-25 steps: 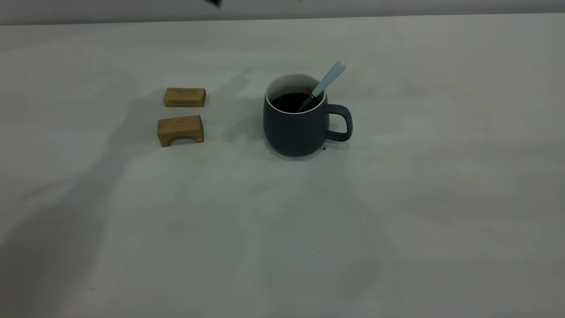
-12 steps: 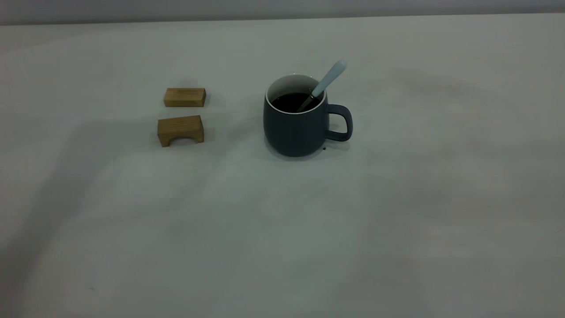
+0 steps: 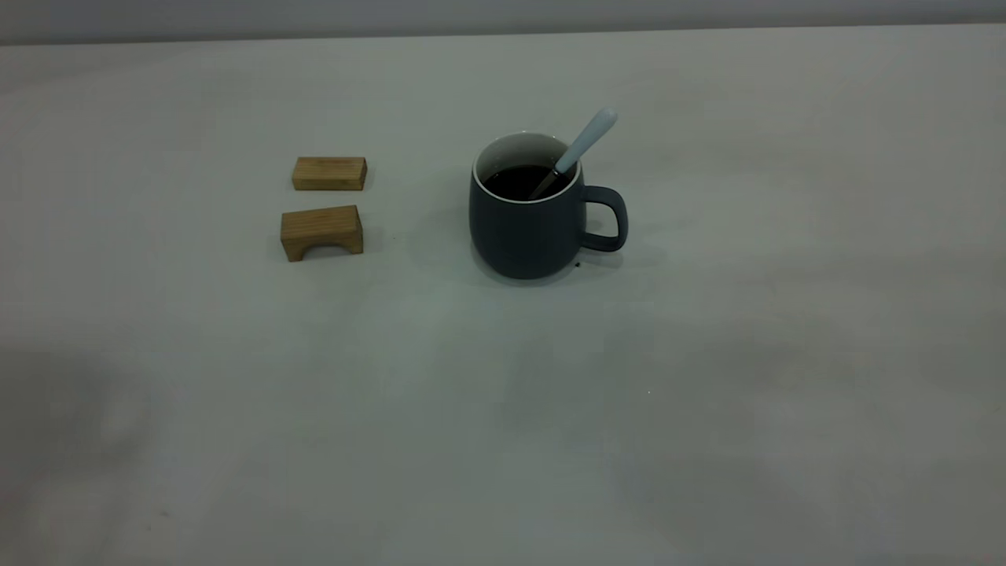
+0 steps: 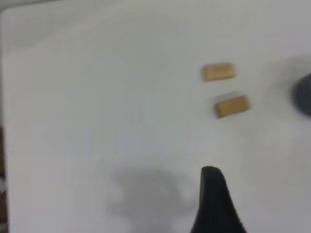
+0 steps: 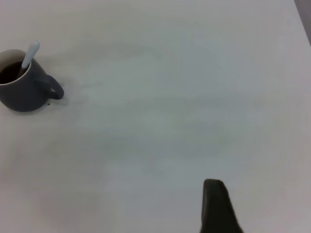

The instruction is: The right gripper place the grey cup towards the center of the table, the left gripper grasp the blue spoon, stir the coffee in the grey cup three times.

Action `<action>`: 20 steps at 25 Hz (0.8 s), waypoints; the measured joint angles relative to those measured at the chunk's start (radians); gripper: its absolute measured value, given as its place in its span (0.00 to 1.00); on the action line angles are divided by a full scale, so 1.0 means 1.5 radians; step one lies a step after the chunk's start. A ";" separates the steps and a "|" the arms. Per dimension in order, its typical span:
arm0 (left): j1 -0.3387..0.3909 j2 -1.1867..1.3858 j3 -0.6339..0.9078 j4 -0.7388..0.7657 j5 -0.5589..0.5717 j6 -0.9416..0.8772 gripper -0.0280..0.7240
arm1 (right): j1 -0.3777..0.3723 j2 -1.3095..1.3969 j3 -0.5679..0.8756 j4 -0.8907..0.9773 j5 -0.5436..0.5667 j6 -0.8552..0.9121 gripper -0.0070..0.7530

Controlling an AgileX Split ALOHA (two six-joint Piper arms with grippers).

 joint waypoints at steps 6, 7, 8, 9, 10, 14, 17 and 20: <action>0.000 -0.274 0.302 0.009 -0.038 -0.011 0.76 | 0.000 0.000 0.000 0.000 0.000 0.000 0.67; 0.000 -0.312 0.354 0.009 -0.049 -0.011 0.76 | 0.000 0.000 0.000 0.000 0.000 0.000 0.67; 0.001 -0.354 0.404 0.006 -0.057 -0.013 0.76 | 0.000 0.000 0.000 0.000 0.000 0.000 0.67; 0.004 -0.391 0.441 -0.004 -0.062 -0.013 0.76 | 0.000 0.000 0.000 0.000 0.000 0.000 0.67; 0.014 -0.422 0.480 -0.014 -0.063 -0.013 0.76 | 0.000 0.000 0.000 0.000 0.000 0.000 0.67; 0.079 -0.500 0.562 -0.037 -0.047 -0.010 0.76 | 0.000 0.000 0.000 0.000 0.000 0.000 0.67; 0.125 -0.551 0.570 -0.037 -0.035 0.005 0.76 | 0.000 0.000 0.000 0.000 0.000 0.000 0.67; 0.157 -0.610 0.570 -0.039 -0.033 0.013 0.76 | 0.000 0.000 0.000 0.000 0.000 0.000 0.67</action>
